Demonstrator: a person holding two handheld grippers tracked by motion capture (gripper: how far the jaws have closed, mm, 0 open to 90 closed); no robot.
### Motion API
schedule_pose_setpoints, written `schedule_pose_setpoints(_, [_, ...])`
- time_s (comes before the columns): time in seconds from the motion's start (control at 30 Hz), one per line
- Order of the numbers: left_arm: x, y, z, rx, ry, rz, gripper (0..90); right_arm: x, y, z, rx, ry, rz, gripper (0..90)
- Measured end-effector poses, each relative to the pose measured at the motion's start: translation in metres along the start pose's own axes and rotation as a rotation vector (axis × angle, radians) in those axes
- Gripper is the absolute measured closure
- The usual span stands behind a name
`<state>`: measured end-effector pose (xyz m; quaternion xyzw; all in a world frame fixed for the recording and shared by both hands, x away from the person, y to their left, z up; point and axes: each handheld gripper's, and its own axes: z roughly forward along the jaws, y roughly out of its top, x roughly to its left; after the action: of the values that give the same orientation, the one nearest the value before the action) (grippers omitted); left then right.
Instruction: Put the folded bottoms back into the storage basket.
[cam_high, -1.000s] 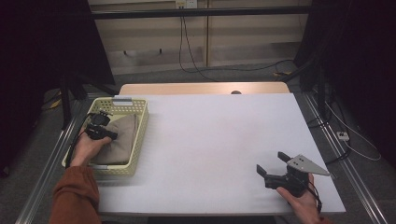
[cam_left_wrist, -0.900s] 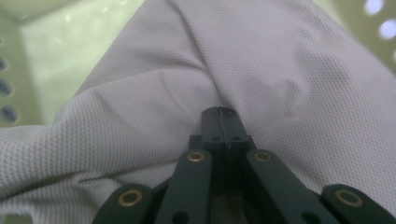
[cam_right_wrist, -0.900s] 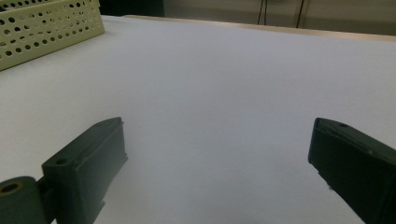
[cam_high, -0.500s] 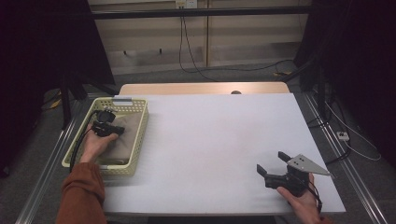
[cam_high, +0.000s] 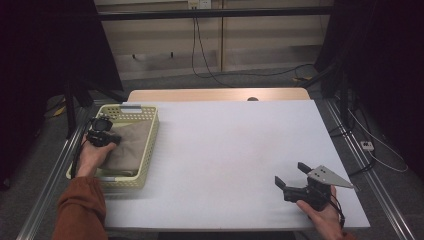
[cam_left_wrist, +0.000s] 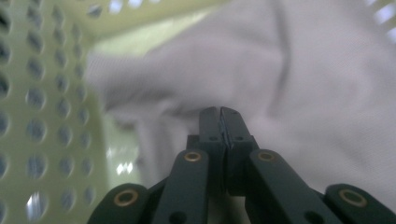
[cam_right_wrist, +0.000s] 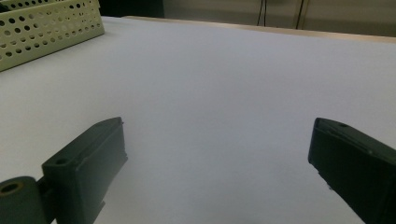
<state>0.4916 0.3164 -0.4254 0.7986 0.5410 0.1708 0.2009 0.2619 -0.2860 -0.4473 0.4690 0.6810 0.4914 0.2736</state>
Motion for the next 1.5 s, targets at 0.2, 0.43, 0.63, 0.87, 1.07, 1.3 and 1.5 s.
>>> schedule_pose_setpoints(0.2, [0.007, 0.0, 0.007, 0.008, -0.023, -0.034, 89.5, -0.001, 0.0, 0.001, 0.002, -0.003, 0.002, 3.8])
schedule_pose_setpoints(0.43, [0.01, 0.001, 0.012, -0.028, -0.038, -0.039, 90.0, 0.0, 0.0, 0.0, 0.003, 0.003, -0.003, 3.8])
schedule_pose_setpoints(0.63, [0.01, 0.002, 0.017, -0.069, -0.027, -0.037, 90.0, 0.0, 0.0, 0.0, 0.0, 0.001, -0.002, 3.8])
schedule_pose_setpoints(0.87, [0.011, 0.002, 0.013, -0.034, -0.035, -0.031, 90.0, 0.0, 0.0, 0.0, -0.001, 0.005, -0.003, 3.8])
schedule_pose_setpoints(1.07, [0.008, 0.003, 0.007, 0.04, -0.036, -0.027, 90.0, -0.001, 0.0, 0.002, 0.005, 0.007, 0.001, 3.8])
schedule_pose_setpoints(1.3, [0.007, 0.001, 0.002, 0.054, -0.036, -0.028, 86.5, -0.002, 0.0, 0.001, 0.0, 0.008, 0.003, 3.8])
schedule_pose_setpoints(1.5, [0.007, -0.003, 0.0, -0.007, -0.028, -0.027, 81.2, -0.001, 0.0, 0.002, -0.003, 0.016, 0.003, 3.8])
